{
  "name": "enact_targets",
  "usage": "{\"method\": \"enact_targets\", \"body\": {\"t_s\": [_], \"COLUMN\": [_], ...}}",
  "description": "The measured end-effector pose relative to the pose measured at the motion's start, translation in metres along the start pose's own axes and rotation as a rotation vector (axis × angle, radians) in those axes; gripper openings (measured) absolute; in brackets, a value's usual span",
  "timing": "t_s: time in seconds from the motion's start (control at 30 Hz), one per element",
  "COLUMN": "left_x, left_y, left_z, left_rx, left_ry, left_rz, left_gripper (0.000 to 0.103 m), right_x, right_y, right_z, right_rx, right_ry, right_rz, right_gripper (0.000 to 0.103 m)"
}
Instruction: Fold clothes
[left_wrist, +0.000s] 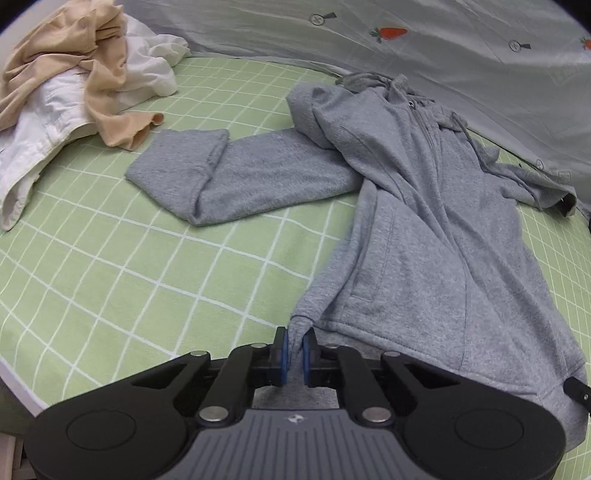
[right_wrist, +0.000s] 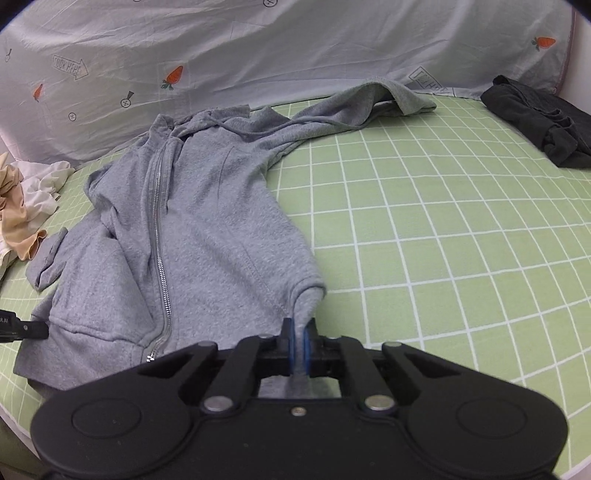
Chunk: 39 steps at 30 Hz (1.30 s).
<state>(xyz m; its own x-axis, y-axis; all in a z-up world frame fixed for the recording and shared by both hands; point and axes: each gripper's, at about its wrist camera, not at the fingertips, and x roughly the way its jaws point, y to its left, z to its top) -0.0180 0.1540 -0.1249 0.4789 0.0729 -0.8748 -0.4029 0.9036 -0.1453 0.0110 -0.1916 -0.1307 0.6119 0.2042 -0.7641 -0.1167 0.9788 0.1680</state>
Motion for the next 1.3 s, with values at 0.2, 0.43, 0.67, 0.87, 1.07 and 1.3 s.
{"method": "enact_targets", "body": {"t_s": [0.2, 0.43, 0.67, 0.87, 1.07, 1.3], "left_x": [-0.006, -0.018, -0.028, 0.004, 0.050, 0.104], "left_y": [0.065, 0.044, -0.006, -0.065, -0.100, -0.108], "left_z": [-0.014, -0.002, 0.032, 0.040, 0.062, 0.113], "left_rx": [-0.280, -0.196, -0.082, 0.086, 0.181, 0.088], "left_ry": [0.057, 0.017, -0.099, -0.044, 0.006, 0.075], "left_rz": [0.084, 0.151, 0.047, 0.029, 0.072, 0.121], "left_gripper": [0.010, 0.031, 0.075, 0.080, 0.080, 0.082], "right_x": [-0.008, -0.010, 0.001, 0.025, 0.072, 0.146], "right_y": [0.014, 0.010, -0.025, -0.052, -0.081, -0.107], "right_z": [-0.015, 0.011, 0.040, 0.073, 0.107, 0.168], "right_rx": [-0.027, -0.134, -0.107, -0.076, -0.045, -0.016], "right_ry": [0.086, 0.027, -0.035, -0.071, -0.056, -0.033], "right_rz": [0.105, 0.042, -0.071, -0.164, -0.199, -0.205], "right_gripper": [0.008, 0.049, 0.087, 0.097, 0.076, 0.040]}}
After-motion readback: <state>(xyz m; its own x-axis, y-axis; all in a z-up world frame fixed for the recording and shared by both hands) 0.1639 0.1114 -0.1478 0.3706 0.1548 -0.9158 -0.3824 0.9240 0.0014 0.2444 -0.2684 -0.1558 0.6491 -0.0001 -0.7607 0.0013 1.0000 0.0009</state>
